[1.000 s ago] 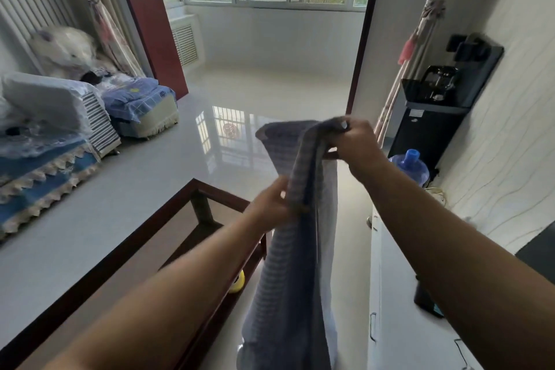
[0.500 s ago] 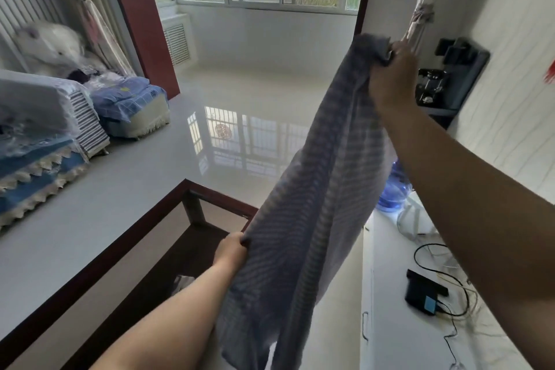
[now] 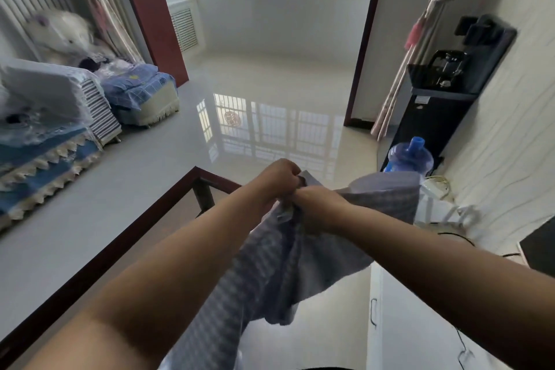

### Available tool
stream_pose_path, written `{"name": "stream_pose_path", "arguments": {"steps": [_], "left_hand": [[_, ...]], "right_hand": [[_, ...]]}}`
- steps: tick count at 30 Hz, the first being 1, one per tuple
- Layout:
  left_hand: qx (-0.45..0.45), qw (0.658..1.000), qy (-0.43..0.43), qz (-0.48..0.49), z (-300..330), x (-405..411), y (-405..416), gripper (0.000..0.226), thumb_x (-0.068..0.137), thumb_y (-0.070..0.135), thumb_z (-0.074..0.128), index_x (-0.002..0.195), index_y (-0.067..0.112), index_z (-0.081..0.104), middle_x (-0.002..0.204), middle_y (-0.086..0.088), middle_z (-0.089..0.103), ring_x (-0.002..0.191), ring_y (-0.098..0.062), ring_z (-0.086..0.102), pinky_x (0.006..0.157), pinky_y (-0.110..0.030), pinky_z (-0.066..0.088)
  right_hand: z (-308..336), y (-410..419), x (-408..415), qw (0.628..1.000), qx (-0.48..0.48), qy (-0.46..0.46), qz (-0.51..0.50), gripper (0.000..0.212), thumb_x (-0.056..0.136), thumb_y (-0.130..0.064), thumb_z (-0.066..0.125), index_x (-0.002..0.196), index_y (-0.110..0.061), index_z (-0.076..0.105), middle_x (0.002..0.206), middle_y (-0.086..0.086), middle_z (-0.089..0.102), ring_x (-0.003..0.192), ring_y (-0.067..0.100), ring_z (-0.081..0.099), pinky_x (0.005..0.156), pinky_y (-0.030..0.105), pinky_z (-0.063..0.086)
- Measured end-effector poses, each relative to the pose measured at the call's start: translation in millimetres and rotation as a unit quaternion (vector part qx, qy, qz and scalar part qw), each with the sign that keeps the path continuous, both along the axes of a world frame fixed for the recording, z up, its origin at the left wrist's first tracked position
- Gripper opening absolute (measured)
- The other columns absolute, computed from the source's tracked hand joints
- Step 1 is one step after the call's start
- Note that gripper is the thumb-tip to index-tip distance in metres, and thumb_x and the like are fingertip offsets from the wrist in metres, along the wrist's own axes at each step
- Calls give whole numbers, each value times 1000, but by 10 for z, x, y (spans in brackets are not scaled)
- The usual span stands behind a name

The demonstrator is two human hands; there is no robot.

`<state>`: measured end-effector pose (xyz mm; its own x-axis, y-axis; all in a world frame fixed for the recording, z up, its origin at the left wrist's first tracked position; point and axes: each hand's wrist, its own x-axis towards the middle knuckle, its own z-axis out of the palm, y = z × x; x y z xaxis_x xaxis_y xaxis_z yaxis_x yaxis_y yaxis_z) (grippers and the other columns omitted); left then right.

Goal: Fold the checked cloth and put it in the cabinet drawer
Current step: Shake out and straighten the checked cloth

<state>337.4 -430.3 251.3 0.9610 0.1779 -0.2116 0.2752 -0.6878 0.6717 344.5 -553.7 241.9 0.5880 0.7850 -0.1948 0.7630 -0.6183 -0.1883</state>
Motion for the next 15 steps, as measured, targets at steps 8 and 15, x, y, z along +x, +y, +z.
{"name": "stream_pose_path", "arguments": {"steps": [8, 15], "left_hand": [[-61, 994, 81, -52, 102, -191, 364, 14, 87, 13, 56, 92, 23, 64, 106, -19, 68, 85, -29, 67, 83, -48, 55], [-264, 964, 11, 35, -86, -414, 485, 16, 93, 26, 57, 99, 13, 51, 87, -10, 52, 76, -21, 53, 74, -40, 49]], "right_hand": [[-81, 120, -57, 960, 224, 113, -121, 75, 90, -12, 53, 146, -25, 6, 98, 5, 63, 87, 25, 64, 77, 36, 52], [96, 309, 134, 968, 131, 101, -190, 24, 82, -4, 51, 97, -12, 67, 98, 8, 65, 92, 25, 61, 81, 38, 53]]}}
